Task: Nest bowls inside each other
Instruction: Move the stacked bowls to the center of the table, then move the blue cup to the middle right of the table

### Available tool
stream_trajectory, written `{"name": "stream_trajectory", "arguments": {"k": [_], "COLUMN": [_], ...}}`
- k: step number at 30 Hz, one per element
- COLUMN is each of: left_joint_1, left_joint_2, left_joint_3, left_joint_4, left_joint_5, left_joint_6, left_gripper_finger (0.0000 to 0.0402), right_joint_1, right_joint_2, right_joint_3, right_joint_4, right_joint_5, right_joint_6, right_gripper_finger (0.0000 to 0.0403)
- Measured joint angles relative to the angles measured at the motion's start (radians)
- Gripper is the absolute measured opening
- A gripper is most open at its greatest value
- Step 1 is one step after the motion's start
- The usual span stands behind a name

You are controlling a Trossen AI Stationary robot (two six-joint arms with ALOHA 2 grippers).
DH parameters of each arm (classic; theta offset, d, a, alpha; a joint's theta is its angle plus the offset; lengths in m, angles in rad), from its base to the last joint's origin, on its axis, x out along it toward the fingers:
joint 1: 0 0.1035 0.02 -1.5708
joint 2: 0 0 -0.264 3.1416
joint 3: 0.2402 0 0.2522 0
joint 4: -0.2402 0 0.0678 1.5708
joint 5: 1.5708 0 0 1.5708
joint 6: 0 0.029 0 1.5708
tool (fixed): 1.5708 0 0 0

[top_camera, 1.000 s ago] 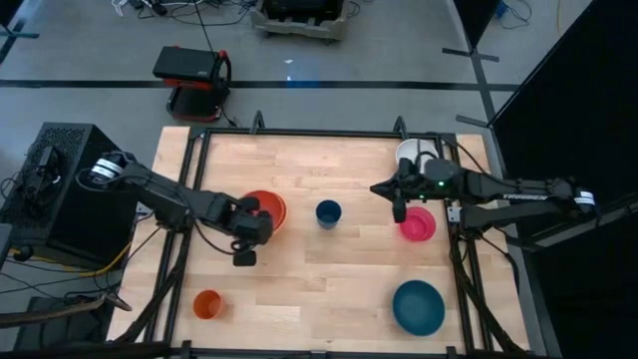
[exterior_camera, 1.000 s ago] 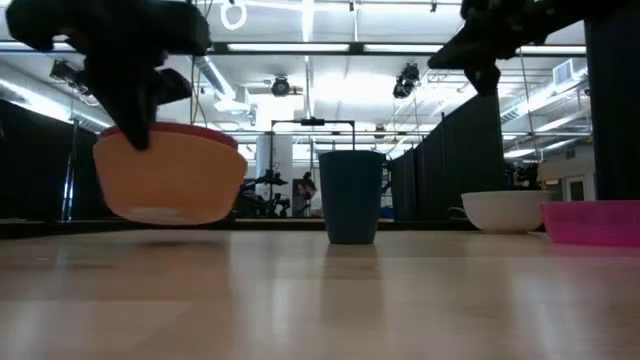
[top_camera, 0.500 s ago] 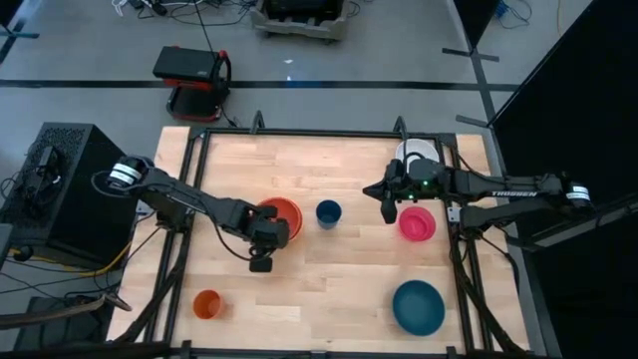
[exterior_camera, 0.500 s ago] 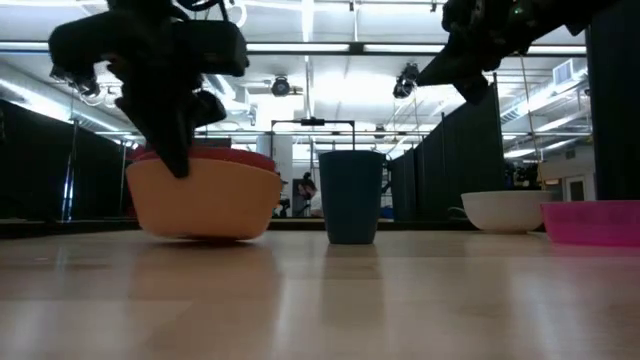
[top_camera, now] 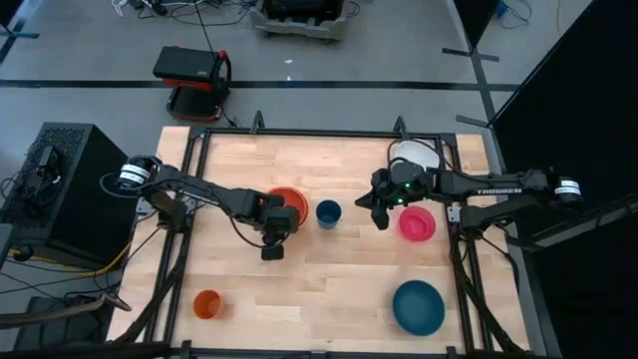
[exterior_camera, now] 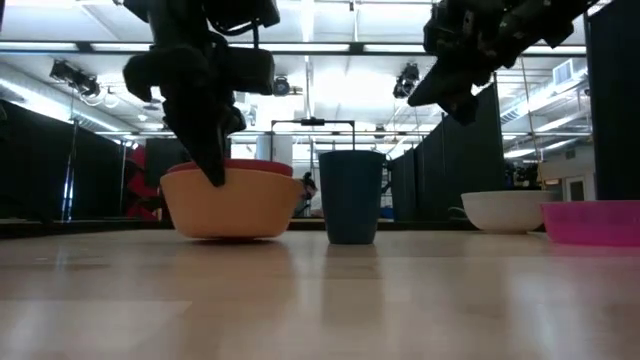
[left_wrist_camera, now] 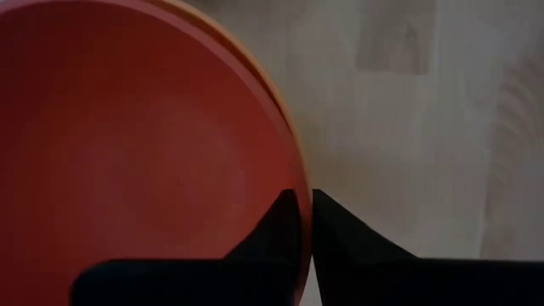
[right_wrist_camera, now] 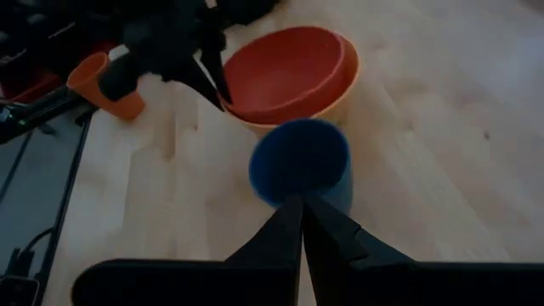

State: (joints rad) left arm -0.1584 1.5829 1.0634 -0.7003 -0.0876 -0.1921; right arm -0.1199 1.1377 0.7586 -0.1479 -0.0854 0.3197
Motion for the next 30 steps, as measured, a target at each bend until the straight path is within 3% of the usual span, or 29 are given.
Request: {"name": "stream_trajectory", "arguments": {"k": [6,18,30], "left_joint_1": [0.027,0.028,0.028], "left_joint_2": [0.008,0.008,0.008], "left_joint_3": [0.004,0.004,0.004], "left_joint_4": [-0.003,-0.007,-0.008], "left_joint_5": [-0.008,-0.015,-0.015], "left_joint_6": [-0.005,-0.029,-0.030], "left_gripper_finger": [0.0061,0.0183,0.0208], "right_joint_1": [0.000,-0.021,-0.051], "right_joint_2": [0.061,0.216,0.291], "right_joint_3": [0.036,0.068,0.068], "right_joint_4": [0.000,-0.003,0.075], "right_joint_5": [-0.030,-0.083,-0.098], "right_joint_6": [0.017,0.095,0.146], "right_gripper_finger": [0.0025,0.0169,0.0167]}}
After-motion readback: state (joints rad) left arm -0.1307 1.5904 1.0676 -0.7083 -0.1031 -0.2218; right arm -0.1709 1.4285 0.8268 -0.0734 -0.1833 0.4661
